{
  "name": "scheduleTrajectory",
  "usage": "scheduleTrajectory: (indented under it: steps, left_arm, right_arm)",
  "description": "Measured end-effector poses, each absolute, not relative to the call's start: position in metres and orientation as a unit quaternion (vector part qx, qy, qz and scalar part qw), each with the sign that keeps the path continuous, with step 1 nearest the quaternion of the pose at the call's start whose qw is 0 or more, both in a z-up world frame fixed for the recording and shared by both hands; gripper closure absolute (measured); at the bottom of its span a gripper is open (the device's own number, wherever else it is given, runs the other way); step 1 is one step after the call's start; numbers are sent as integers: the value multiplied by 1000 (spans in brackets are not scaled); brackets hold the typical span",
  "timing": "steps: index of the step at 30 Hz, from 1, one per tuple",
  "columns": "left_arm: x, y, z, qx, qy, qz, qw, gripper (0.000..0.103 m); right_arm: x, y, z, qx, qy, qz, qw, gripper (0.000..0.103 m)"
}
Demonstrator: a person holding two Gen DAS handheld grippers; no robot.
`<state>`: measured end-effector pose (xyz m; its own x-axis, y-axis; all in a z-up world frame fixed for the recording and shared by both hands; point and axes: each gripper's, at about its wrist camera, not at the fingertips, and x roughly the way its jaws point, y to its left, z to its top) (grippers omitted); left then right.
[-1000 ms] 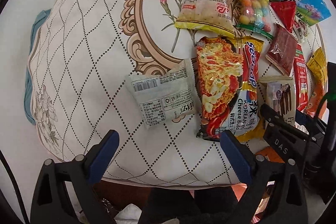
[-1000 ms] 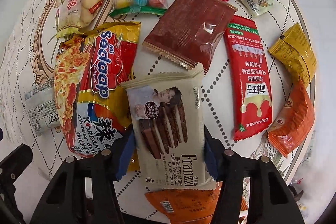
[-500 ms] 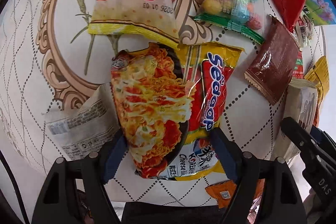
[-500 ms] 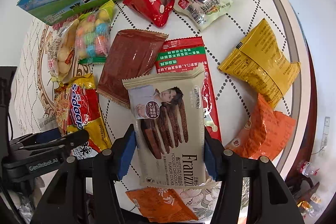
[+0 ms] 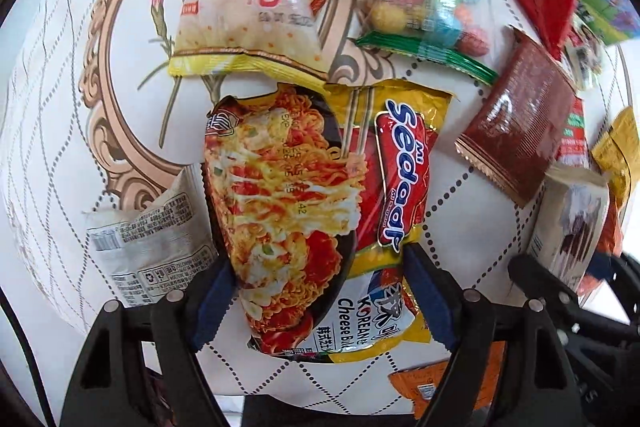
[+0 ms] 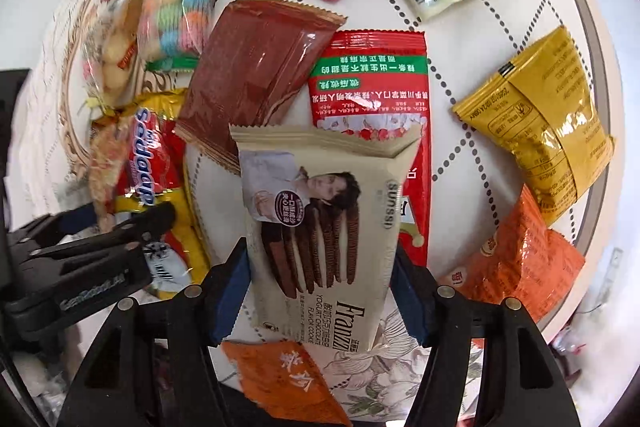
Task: Organize snacks
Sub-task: 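Lift the noodle pack with the left tool while the right tool lifts the cookie pack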
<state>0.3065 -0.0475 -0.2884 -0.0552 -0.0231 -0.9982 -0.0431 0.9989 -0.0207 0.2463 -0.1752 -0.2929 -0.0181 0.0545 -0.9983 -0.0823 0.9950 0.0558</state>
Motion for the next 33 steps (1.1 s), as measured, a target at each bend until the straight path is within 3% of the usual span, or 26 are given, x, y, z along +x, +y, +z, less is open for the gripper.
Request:
scheduleTrajectory:
  steps: [2, 10, 12, 15, 21, 24, 28, 33]
  left_arm:
    - [303, -52, -279, -13, 724, 1, 689, 24]
    - [300, -56, -221, -10, 706, -20, 708, 25]
    - [303, -56, -202, -8, 698, -26, 715, 33]
    - [319, -64, -177, 0, 689, -46, 723, 33]
    - [352, -81, -237, 31, 757, -60, 650, 30]
    - [360, -79, -265, 5, 779, -68, 623, 20]
    - [372, -83, -265, -4, 767, -57, 639, 21]
    - [362, -91, -223, 23, 731, -60, 680, 24]
  right_arm:
    - [243, -170, -293, -17, 704, 39, 709, 43]
    - [236, -181, -260, 27, 683, 55, 728, 44]
    - [235, -190, -246, 55, 676, 63, 732, 44]
    - [236, -197, -217, 77, 657, 81, 746, 44]
    - [255, -205, -199, 52, 646, 74, 758, 44]
    - [262, -208, -210, 77, 657, 70, 747, 44]
    - [262, -216, -232, 98, 667, 65, 735, 44]
    - [247, -218, -233, 102, 666, 70, 736, 44]
